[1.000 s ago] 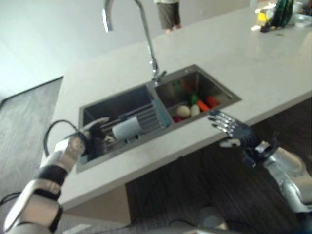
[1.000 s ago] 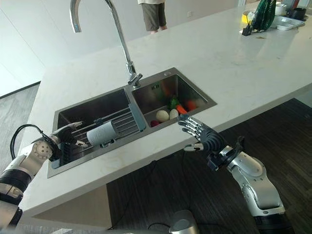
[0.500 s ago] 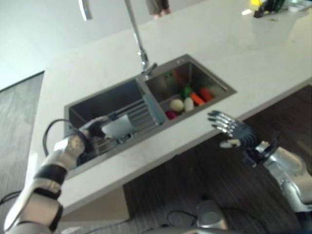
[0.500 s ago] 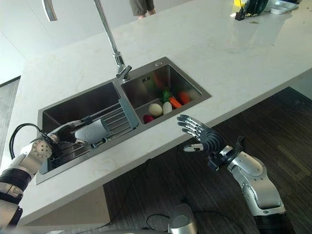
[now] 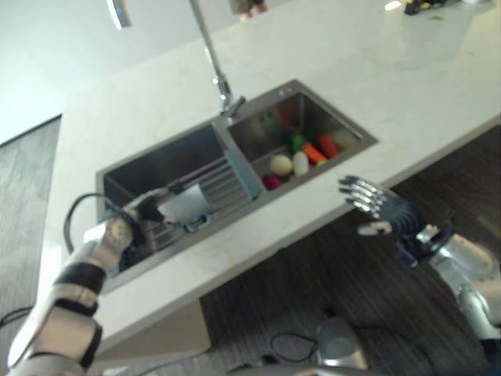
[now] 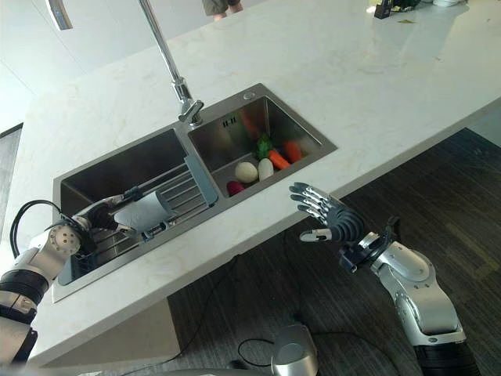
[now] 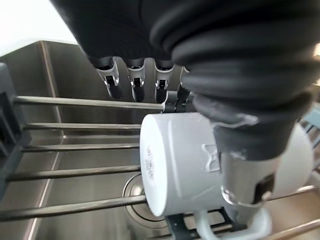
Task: Place the dishes in the dishwasher.
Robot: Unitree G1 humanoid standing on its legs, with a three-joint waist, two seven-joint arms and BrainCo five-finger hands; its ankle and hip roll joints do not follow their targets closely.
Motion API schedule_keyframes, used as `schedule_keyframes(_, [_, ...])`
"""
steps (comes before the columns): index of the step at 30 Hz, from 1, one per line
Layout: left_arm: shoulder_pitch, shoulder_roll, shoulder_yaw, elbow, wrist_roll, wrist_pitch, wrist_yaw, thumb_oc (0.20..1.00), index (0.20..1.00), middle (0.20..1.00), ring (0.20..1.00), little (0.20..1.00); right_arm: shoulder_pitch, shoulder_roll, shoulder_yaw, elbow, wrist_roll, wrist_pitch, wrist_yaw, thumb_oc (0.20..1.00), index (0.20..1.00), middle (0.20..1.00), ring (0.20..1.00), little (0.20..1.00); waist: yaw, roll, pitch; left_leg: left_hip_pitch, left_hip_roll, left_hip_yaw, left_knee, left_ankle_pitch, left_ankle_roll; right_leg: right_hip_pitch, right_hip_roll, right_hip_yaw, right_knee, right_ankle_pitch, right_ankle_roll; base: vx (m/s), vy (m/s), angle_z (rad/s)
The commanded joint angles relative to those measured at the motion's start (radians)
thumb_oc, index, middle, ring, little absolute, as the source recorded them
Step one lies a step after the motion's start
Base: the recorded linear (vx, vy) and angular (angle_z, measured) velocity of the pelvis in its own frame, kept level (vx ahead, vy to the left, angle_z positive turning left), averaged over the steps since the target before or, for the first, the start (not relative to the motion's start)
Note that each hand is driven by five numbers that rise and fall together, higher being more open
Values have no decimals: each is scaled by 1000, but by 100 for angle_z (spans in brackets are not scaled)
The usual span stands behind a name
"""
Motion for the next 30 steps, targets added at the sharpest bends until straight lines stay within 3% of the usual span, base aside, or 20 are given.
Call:
schedule_keyframes(1, [-53, 30, 70, 25, 5, -4, 33, 1000, 1000, 1000, 1000, 1000, -33, -15, -9, -76, 3, -39, 11, 1000, 1000, 1000, 1000, 1000, -1, -18, -51, -91, 83, -86, 108, -34, -75, 4, -82, 6, 17, -18, 102, 12, 18, -12])
schedule_keyframes(30, [-105, 27, 23, 138, -23, 1, 22, 1000, 1000, 1000, 1000, 1000, -75, -46, 6, -64, 0, -65, -26, 1000, 1000, 1000, 1000, 1000, -8, -55, 3, -122, 80, -79, 108, -23, -74, -34, -73, 29, 17, -1, 100, 0, 8, -2])
